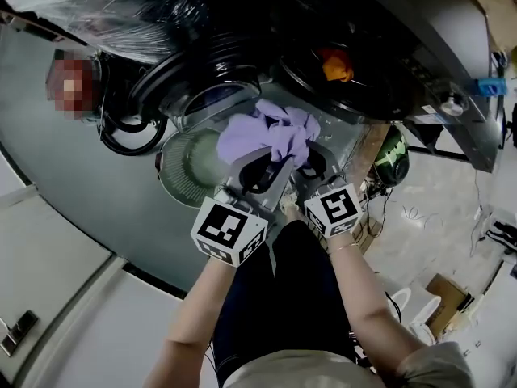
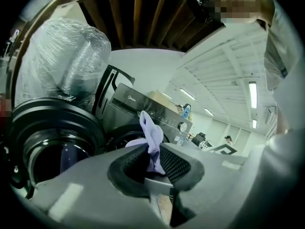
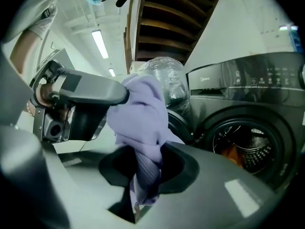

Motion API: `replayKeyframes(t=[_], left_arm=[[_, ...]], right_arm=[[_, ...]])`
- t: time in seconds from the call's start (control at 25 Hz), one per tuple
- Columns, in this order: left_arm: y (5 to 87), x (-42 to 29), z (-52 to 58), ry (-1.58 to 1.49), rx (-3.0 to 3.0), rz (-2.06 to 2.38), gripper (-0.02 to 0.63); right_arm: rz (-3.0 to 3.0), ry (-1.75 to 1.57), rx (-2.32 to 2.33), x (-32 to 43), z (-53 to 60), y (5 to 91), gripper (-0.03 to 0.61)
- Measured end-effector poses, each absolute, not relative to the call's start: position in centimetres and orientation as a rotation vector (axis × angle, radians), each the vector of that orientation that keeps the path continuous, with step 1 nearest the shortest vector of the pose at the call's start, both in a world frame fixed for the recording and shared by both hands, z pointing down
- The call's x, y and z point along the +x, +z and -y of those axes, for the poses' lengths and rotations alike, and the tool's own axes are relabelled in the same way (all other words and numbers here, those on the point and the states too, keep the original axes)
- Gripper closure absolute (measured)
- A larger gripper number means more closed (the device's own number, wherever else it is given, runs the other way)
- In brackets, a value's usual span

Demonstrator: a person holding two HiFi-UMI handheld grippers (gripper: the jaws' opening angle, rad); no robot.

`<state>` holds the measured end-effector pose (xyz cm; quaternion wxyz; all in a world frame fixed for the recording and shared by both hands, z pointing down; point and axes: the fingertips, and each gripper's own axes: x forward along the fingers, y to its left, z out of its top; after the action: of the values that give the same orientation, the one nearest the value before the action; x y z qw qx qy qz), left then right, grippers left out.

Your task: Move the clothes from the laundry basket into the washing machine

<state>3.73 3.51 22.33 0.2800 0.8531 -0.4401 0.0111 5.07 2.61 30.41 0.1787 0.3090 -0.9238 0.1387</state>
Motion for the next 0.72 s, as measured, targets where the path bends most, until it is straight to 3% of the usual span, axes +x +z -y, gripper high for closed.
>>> replayKeyframes(t=[0.24, 0.44, 0.72], left_arm=[[24.7, 8.1, -1.1, 0.016, 2.302, 1.112, 0.524], [28.9, 11.2, 0.8, 0.101, 2.254, 1.078, 0.423], [34.0, 13.4, 4.0, 0.144, 2.190, 1.062, 0.374]], right_arm=[[2.558, 0.407, 1.035, 10.7, 0.4, 31.2, 0.480], [2.503, 0.463, 1.128, 15.0, 2.4, 34.0, 0.482], [2.445, 0.511, 1.236, 19.5, 5.8, 37.3, 0.483]])
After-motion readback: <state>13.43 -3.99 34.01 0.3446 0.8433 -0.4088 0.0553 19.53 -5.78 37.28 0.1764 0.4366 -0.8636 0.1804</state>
